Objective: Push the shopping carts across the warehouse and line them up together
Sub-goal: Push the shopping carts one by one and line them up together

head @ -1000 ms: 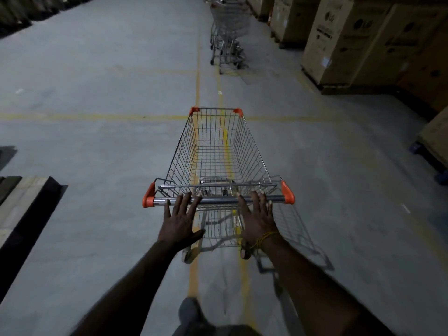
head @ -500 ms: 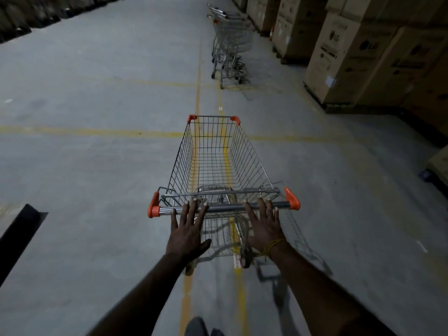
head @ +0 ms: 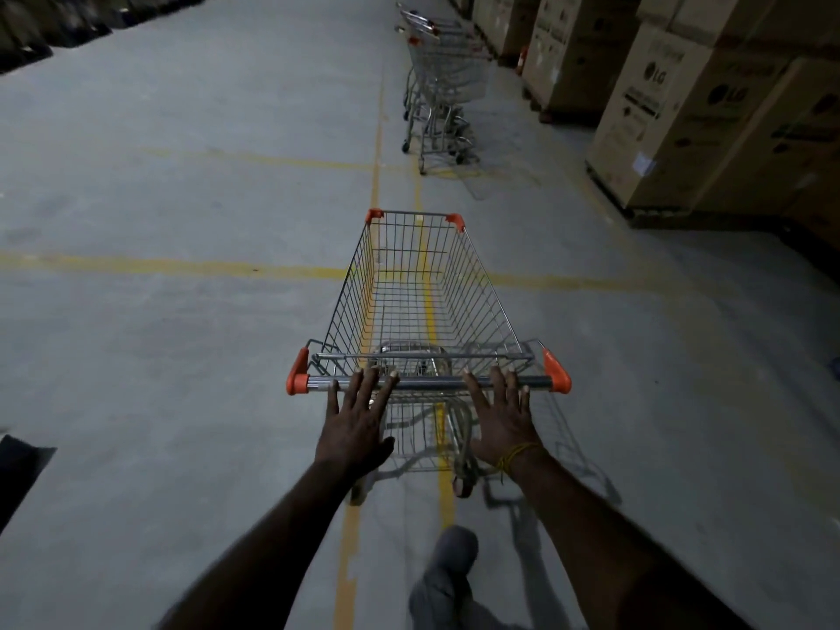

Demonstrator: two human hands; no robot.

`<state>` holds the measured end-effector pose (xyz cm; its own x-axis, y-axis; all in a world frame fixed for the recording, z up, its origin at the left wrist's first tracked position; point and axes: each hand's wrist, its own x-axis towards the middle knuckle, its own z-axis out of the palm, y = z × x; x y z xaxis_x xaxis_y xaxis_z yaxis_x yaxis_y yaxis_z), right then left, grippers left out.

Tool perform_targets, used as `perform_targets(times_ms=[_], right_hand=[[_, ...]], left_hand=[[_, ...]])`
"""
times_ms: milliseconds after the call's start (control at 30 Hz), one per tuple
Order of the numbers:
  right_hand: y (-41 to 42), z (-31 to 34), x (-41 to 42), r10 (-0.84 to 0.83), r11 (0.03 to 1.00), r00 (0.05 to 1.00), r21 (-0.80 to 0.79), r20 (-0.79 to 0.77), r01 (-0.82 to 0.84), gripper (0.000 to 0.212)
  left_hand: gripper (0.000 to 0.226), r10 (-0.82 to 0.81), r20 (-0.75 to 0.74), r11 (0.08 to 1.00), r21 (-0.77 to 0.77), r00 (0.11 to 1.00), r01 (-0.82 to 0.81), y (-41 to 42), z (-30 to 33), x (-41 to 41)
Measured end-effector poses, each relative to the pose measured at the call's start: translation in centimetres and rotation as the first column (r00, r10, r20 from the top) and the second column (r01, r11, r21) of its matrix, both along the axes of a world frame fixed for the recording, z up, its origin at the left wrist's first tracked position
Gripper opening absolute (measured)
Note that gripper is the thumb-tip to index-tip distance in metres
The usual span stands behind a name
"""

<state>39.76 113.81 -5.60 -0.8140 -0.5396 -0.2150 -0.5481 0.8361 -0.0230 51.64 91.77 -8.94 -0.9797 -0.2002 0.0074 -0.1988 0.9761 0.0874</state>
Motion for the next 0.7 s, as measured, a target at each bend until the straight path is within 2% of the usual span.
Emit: perform_targets(times_ms=[333, 700], right_hand=[[-7.2, -0.7, -19.9, 0.020, 0.999, 1.000, -0.032, 0.016, -0.019, 0.109], [-15.5, -1.1, -39.2, 0.027, 0.999, 1.000, -0.025, 0.005, -0.027, 0.110]], left_hand=[[0.114, 0.063, 0.037, 0.998, 0.026, 0.997, -0.064, -6.8, 0.5, -19.1], [0.108, 0.080, 0.084, 0.993, 0.080, 0.993, -0.087, -14.6, 1.5, -37.9]])
